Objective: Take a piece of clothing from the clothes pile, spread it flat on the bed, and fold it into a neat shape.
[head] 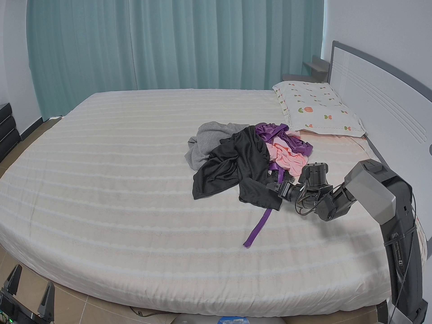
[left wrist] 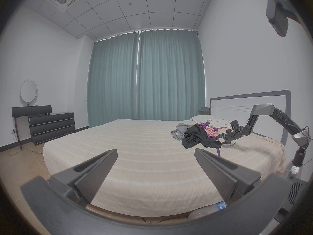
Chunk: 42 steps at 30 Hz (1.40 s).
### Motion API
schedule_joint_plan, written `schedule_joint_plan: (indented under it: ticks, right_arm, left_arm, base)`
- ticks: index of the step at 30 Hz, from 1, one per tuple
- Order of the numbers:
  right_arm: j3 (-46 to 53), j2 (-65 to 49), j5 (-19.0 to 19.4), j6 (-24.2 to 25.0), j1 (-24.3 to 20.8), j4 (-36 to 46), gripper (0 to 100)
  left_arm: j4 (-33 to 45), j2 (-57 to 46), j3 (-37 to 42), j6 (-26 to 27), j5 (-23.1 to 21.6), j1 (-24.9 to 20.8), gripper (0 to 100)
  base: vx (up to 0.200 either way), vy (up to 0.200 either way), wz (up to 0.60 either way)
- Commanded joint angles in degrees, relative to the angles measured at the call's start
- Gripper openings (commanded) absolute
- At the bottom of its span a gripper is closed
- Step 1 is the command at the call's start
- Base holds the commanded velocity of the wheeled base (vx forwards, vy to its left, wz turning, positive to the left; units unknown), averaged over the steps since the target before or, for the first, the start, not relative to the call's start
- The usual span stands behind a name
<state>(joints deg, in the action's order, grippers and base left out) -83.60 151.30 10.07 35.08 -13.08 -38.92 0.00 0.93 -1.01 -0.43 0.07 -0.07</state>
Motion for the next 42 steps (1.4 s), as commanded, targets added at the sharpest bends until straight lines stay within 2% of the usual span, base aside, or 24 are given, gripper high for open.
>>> schedule_joint_plan:
  ticks: [1, 7, 8, 12, 18, 22, 27, 28, 31, 38, 42]
  right_arm:
    - [-1.91, 1.54, 0.04, -0.02, -1.07, -0.01, 100]
    - [-3.85, 2.77, -0.31, -0.02, -2.21, -0.01, 100]
    - [-4.02, 2.95, -0.4, -0.02, -2.3, -0.1, 0]
    - [-3.67, 2.42, -0.67, -0.02, -2.21, -0.1, 0]
    - [-2.79, 1.63, -4.8, 0.07, -1.69, -0.63, 0]
    - [1.07, -1.09, -4.97, 0.86, -1.6, -1.33, 0]
    - [14.7, -9.71, -4.0, 5.61, -3.18, -10.38, 0]
    - [15.4, -10.23, -3.92, 5.78, -3.36, -11.09, 0]
    - [25.51, -17.09, -2.51, 6.31, -4.85, -17.85, 0]
    - [38.69, -27.64, -1.1, 7.37, -8.19, -23.92, 0]
    - [42.21, -32.03, -1.1, 8.25, -9.42, -25.5, 0]
  left_arm:
    - [0.0, -0.66, 1.01, -0.01, 0.01, -0.01, 100]
    - [0.0, -0.66, 1.01, -0.01, 0.01, -0.01, 100]
    - [0.0, -0.66, 1.01, -0.01, 0.01, -0.01, 100]
    - [0.0, -0.66, 1.01, -0.01, 0.01, -0.01, 100]
    - [0.0, -0.66, 1.01, -0.01, 0.01, -0.01, 100]
    - [0.0, -0.66, 1.01, -0.01, 0.01, -0.01, 100]
    - [0.0, -0.66, 1.01, -0.01, 0.01, -0.01, 100]
    - [0.0, -0.66, 1.01, -0.01, 0.01, -0.01, 100]
    - [0.0, -0.66, 1.01, -0.01, 0.01, -0.01, 100]
    - [-0.09, -0.57, 1.01, 0.08, -0.07, -0.01, 100]
    - [0.0, -0.66, 1.01, -0.01, -0.07, -0.01, 100]
  base:
    - [0.0, 0.0, 0.0]
    - [0.0, 0.0, 0.0]
    - [0.0, 0.0, 0.0]
    - [0.0, 0.0, 0.0]
    - [0.0, 0.0, 0.0]
    - [0.0, 0.0, 0.0]
    - [0.0, 0.0, 0.0]
    - [0.0, 0.0, 0.0]
    - [0.0, 0.0, 0.0]
    - [0.0, 0.0, 0.0]
    - [0.0, 0.0, 0.0]
